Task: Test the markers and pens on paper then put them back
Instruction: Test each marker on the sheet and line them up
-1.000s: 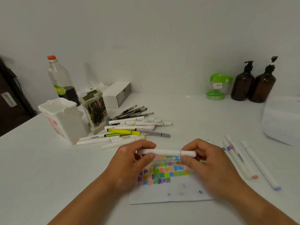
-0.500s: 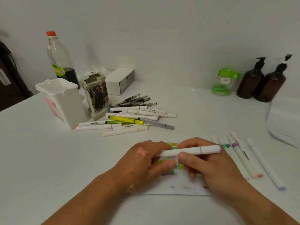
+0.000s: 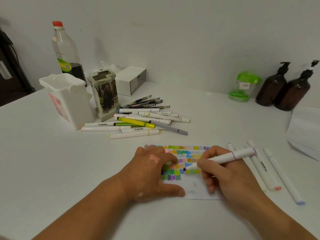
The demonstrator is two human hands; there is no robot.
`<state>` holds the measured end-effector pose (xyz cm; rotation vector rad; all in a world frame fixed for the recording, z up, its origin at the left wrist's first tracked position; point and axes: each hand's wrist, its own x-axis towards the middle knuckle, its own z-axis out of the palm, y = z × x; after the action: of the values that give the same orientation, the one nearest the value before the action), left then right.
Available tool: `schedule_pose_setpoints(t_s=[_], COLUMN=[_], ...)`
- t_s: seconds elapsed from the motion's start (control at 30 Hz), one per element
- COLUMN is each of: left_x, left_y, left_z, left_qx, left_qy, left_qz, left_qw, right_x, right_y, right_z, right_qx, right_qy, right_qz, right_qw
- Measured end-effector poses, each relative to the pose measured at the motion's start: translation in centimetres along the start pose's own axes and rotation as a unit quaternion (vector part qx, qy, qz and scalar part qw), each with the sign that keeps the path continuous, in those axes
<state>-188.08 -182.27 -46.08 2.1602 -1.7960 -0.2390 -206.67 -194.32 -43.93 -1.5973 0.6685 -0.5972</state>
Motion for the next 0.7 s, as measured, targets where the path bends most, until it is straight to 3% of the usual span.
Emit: schedule_pose_setpoints(t_s=[0.2,0.37,0.7], left_x=[0.0,0.0,0.1], left_y=[0.0,0.0,0.1], left_z=[0.1,0.1,0.0], left_qx=[-0.008,-0.009,-0.013], left_qy=[0.0,-0.001,0.0], left_qz=[-0.003,-0.002,-0.004], left_qw=[1.0,1.0,1.0], right_x=[-0.2,-0.4,-0.4], right_y=[-0.2,-0.1,0.3], right_z=[0.7,0.7,1.2], right_qx=[-0.01,-0.117,-0.172], right_qy=[0.002,-0.031,-0.014], right_qz=[0.008,-0.009,-0.013], right_qw=[1.0,0.993,0.985])
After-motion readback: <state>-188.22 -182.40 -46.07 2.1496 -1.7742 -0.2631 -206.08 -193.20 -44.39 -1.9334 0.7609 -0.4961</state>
